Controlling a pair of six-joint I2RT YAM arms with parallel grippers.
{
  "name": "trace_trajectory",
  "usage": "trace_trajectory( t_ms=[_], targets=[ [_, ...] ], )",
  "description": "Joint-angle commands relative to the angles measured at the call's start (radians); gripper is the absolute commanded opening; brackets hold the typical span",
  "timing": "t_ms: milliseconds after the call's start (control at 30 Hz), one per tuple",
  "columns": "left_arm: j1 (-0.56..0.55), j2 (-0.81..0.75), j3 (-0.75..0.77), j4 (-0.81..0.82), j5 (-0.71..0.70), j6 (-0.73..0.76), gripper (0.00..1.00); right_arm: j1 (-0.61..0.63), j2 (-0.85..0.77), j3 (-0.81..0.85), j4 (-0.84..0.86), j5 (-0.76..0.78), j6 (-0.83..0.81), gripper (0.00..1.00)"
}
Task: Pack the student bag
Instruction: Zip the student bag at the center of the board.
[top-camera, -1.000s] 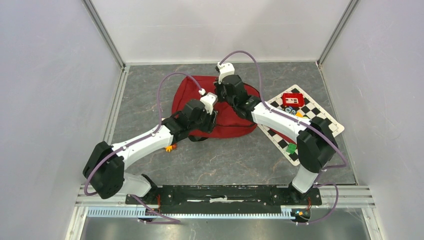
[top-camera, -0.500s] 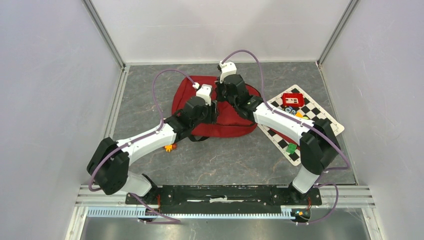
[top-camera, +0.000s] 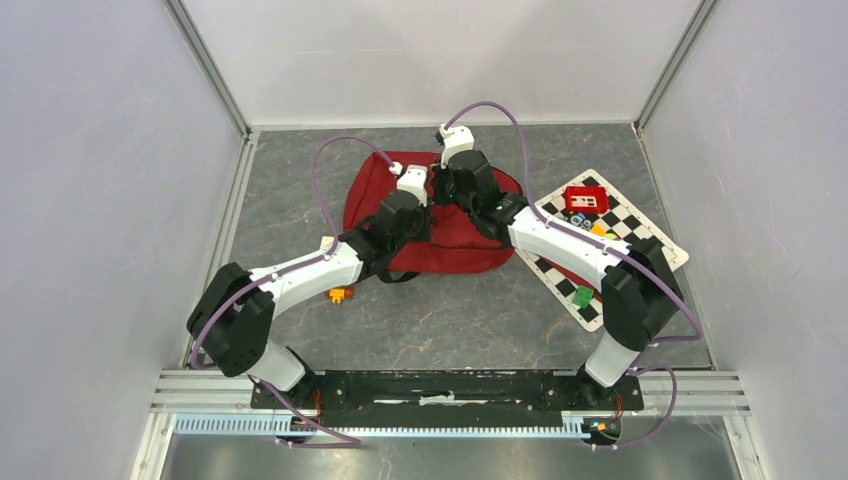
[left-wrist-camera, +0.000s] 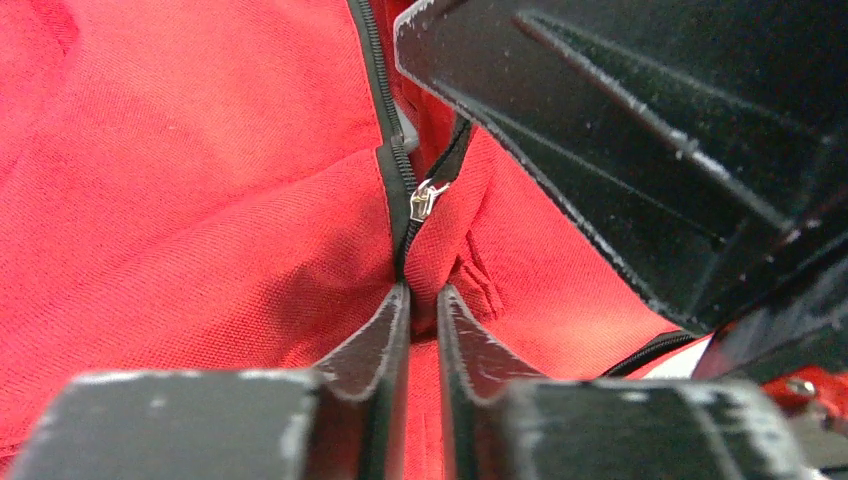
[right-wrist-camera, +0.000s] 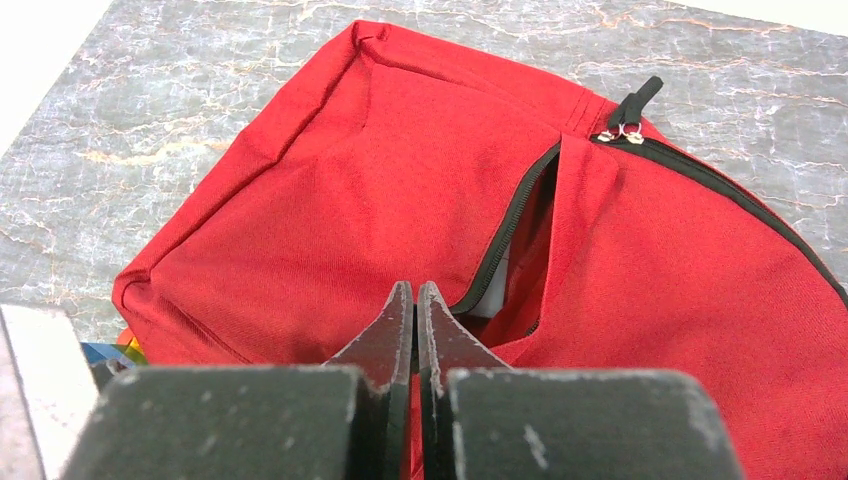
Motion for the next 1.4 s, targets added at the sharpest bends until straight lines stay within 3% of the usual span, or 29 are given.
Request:
trace_trajectory(
  t_ms=[0,67,567,900,1100,1167,1267,1367],
  targets=[
    [0.003,0.013,0.04,0.079,-0.029,0.009,0.09,-0.007,-0.036,0.0,0.026,0.006,0.001,0.0],
    [0.001,0.003,0.024,0.074,-0.006,0.021,0.02,-0.006,-0.025,0.005,0.03,0.019,-0.01,0.0],
    [0.0,-0.143,-0.171,-0.123,0.157,0.228,0.02,-0.02,0.146,0.165,0.026,0.153,-0.073,0.0],
    [0.0,-0.148,-0.171,-0.16,0.228,0.234,0.02,-0.056,0.283,0.292,0.046,0.141,-0.115,0.0],
    [0.001,-0.154,-0.097,-0.218,0.255,0.202,0.02,-0.068,0.327,0.361,0.044,0.114,-0.135,0.0],
    [0.005,-0.136,-0.033,-0.254,0.267,0.184,0.1,-0.069,0.318,0.352,0.051,0.092,-0.134,0.0],
    [0.013,-0.078,0.099,-0.332,0.295,0.148,0.3,-0.071,0.291,0.32,0.069,0.067,-0.123,0.0],
    [0.025,-0.042,0.147,-0.31,0.299,0.098,0.45,-0.07,0.269,0.3,0.072,0.039,-0.109,0.0]
  ],
)
